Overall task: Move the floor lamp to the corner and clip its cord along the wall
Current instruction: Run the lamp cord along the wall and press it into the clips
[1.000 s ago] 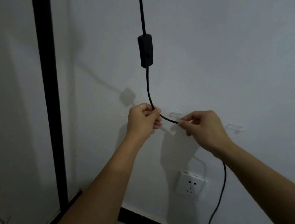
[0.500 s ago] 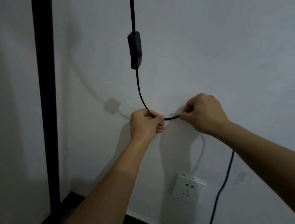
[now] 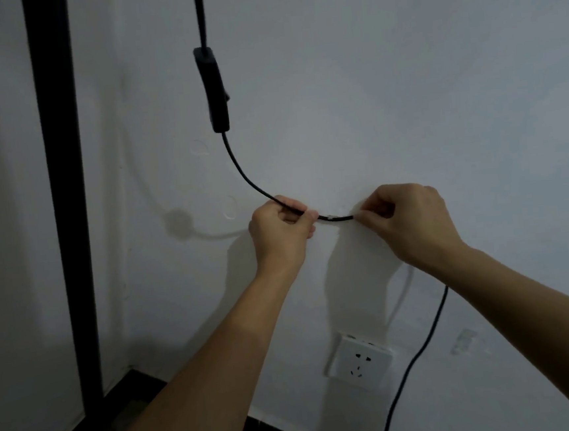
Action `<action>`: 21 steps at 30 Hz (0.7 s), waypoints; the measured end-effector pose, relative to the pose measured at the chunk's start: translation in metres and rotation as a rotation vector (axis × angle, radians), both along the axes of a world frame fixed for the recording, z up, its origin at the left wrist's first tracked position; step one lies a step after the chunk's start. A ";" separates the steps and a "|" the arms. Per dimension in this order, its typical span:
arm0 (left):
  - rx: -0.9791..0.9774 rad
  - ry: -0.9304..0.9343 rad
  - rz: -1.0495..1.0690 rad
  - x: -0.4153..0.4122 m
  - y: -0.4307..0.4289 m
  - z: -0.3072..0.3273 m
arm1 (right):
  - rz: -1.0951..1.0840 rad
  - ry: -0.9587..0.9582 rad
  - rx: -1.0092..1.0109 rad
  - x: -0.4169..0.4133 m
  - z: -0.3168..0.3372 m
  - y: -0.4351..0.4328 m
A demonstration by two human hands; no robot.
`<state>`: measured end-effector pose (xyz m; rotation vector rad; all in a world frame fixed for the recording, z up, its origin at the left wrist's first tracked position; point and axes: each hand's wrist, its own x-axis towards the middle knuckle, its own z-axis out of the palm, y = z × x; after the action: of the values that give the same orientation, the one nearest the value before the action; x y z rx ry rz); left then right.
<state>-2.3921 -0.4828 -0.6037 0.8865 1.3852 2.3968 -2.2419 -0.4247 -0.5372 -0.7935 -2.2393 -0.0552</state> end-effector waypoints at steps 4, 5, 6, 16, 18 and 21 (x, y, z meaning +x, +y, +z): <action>0.027 -0.011 0.048 0.004 0.002 0.003 | -0.035 0.065 -0.021 0.017 -0.022 0.004; 0.042 -0.026 0.053 0.004 0.002 0.003 | -0.034 0.078 -0.046 0.017 -0.030 0.003; 0.058 -0.038 0.056 0.004 0.002 0.002 | -0.025 0.099 -0.079 0.015 -0.037 0.003; 0.058 -0.075 0.042 0.003 0.003 0.000 | 0.231 0.439 -0.632 0.041 -0.095 -0.005; 0.058 -0.109 0.031 0.003 0.003 -0.001 | 0.246 0.456 -0.722 0.066 -0.114 -0.005; -0.008 -0.220 -0.010 0.015 0.005 -0.010 | 0.172 0.552 -0.853 0.096 -0.130 0.001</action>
<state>-2.3773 -0.4780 -0.6138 0.6045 1.3028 2.3952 -2.1456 -0.4238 -0.6672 -0.8870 -1.7366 1.1230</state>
